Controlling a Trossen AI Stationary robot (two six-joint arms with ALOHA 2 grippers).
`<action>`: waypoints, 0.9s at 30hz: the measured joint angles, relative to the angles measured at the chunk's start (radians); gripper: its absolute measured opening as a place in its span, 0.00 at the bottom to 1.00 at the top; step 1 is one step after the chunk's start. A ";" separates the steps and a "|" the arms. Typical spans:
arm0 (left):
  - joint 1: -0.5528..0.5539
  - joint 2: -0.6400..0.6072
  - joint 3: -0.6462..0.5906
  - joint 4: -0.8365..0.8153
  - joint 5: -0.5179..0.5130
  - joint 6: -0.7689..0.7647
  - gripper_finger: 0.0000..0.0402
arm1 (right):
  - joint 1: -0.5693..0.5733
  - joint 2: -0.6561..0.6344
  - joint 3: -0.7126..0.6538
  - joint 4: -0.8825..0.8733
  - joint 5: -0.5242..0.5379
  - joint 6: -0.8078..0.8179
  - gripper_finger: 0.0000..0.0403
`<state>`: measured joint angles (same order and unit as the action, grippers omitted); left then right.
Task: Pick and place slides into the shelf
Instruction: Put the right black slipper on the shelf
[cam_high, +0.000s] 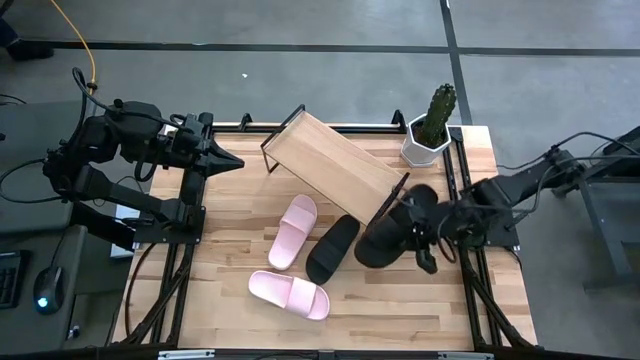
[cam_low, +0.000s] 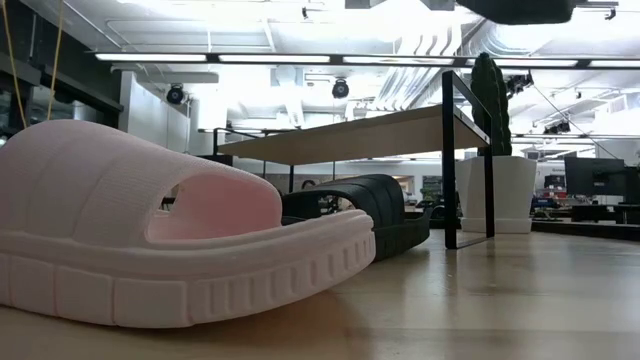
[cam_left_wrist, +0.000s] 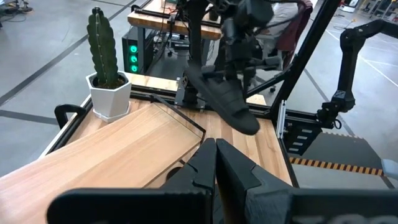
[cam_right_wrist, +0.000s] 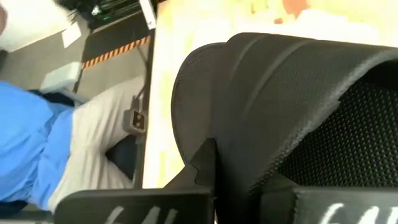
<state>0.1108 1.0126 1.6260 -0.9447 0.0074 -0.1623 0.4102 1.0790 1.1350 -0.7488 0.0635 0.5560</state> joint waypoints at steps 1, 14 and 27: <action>0.000 0.000 0.000 0.000 0.000 0.000 0.00 | -0.021 0.000 0.005 -0.016 -0.019 -0.010 0.00; 0.000 0.005 0.000 -0.001 0.000 0.000 0.00 | -0.252 -0.001 0.009 -0.033 -0.172 -0.177 0.00; 0.000 0.005 0.000 -0.001 0.000 0.000 0.00 | -0.466 -0.001 0.009 0.063 -0.328 -0.306 0.00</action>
<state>0.1112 1.0172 1.6260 -0.9461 0.0074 -0.1623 -0.0557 1.0779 1.1435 -0.6860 -0.2643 0.2496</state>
